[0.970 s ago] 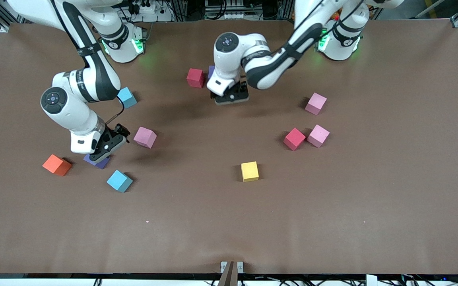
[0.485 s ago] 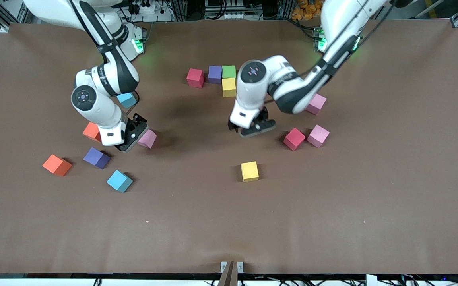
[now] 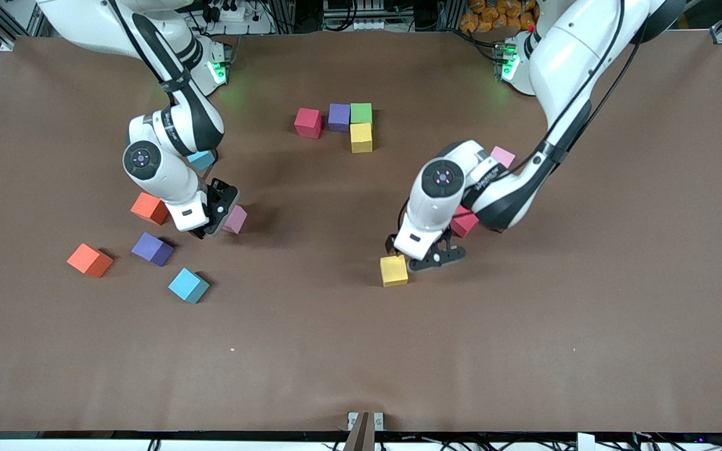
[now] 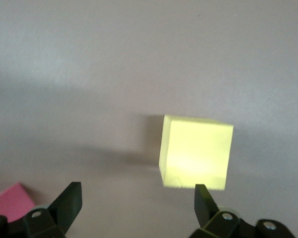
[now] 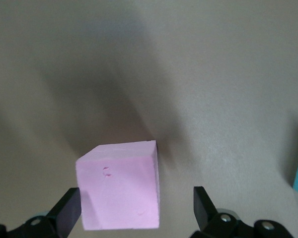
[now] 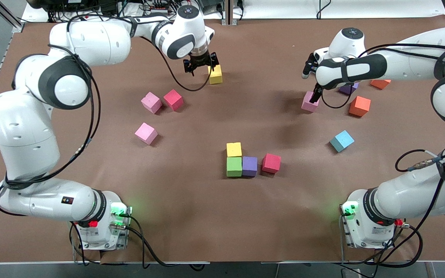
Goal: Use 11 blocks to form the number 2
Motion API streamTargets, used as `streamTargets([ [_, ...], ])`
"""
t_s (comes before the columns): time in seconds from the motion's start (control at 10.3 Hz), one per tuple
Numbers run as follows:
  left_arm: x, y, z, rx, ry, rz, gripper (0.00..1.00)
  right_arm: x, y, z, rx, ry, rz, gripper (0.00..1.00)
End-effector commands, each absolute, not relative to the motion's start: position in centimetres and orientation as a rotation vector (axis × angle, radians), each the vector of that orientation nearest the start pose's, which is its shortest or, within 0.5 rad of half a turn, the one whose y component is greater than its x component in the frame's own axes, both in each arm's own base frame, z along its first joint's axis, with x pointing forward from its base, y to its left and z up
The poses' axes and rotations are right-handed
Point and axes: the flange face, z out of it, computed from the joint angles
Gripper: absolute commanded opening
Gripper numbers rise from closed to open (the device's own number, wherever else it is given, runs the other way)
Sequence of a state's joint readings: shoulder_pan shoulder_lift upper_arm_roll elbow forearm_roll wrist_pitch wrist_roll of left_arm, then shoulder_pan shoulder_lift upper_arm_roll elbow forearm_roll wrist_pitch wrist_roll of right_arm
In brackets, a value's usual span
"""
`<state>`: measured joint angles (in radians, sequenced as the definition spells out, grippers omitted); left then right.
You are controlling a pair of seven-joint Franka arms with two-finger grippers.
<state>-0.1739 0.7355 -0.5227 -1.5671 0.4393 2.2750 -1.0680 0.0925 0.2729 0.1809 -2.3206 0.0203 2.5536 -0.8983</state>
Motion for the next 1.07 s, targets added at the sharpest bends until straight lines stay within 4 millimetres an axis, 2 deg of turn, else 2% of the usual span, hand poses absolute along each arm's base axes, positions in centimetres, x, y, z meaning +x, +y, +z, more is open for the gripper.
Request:
streamTargets([
  [0.0,60.5,-41.0,24.8,-3.193,-0.297,-0.123,1.00,49.4,12.7,20.4,-2.538,-1.704,0.046,1.00],
  [0.29,61.8,-41.7,23.7,-3.172,-0.329,-0.179,1.00,49.1,13.2,20.5,-2.507,-1.743,0.048,1.00],
  [0.58,62.4,-42.2,24.2,-3.191,-0.403,-0.211,1.00,49.7,12.6,22.8,-2.499,-1.742,0.088,1.00],
  [0.68,62.1,-43.0,24.4,-3.204,-0.398,-0.228,1.00,49.8,12.6,23.3,-2.490,-1.749,0.101,1.00],
  [0.97,61.3,-44.2,21.9,-3.213,-0.399,-0.228,1.00,49.8,12.6,23.4,-2.485,-1.746,0.098,1.00],
])
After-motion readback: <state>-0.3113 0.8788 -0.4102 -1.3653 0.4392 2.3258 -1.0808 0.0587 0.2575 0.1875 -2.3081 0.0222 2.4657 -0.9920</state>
